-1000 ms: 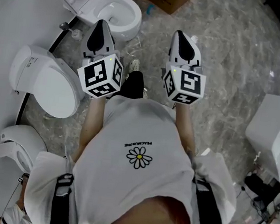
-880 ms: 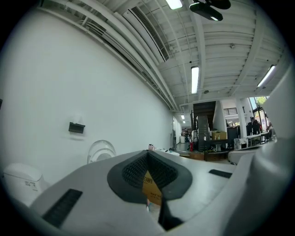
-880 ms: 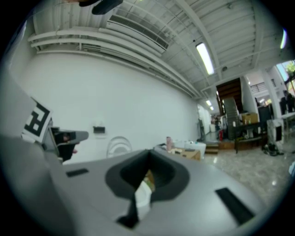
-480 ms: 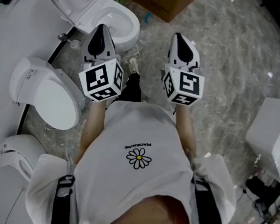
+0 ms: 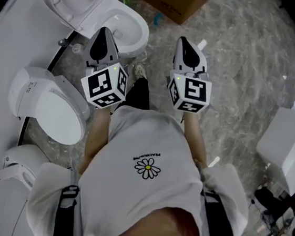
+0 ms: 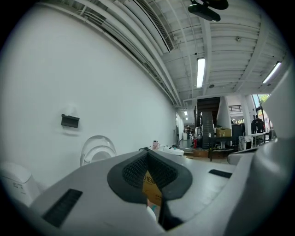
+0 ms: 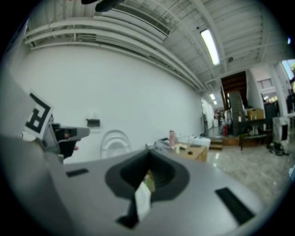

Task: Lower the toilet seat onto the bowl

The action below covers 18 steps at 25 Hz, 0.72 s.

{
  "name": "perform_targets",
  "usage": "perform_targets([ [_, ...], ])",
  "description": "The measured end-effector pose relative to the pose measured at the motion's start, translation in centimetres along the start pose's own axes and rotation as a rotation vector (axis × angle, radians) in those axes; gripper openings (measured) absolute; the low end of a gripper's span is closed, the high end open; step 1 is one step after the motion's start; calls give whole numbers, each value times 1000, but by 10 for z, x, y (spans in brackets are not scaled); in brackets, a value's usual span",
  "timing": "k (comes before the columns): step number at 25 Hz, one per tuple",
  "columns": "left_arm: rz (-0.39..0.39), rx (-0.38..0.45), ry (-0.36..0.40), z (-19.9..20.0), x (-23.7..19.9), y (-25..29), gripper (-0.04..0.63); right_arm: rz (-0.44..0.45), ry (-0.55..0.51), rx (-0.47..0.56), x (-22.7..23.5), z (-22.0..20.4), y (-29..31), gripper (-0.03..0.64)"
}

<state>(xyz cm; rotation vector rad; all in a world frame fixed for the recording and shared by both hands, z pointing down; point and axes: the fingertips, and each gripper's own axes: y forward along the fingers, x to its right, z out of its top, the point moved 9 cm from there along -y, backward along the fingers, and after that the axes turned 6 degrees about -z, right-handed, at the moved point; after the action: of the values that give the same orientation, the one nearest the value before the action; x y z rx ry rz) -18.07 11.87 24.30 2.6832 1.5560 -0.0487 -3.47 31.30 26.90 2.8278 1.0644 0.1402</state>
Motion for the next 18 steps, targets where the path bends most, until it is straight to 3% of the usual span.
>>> perform_targets([
  [9, 66, -1, -34, 11, -65, 119, 20, 38, -36, -14, -14, 36, 149, 29],
  [18, 137, 16, -62, 16, -138, 195, 20, 96, -94, -29, -56, 57, 260, 29],
])
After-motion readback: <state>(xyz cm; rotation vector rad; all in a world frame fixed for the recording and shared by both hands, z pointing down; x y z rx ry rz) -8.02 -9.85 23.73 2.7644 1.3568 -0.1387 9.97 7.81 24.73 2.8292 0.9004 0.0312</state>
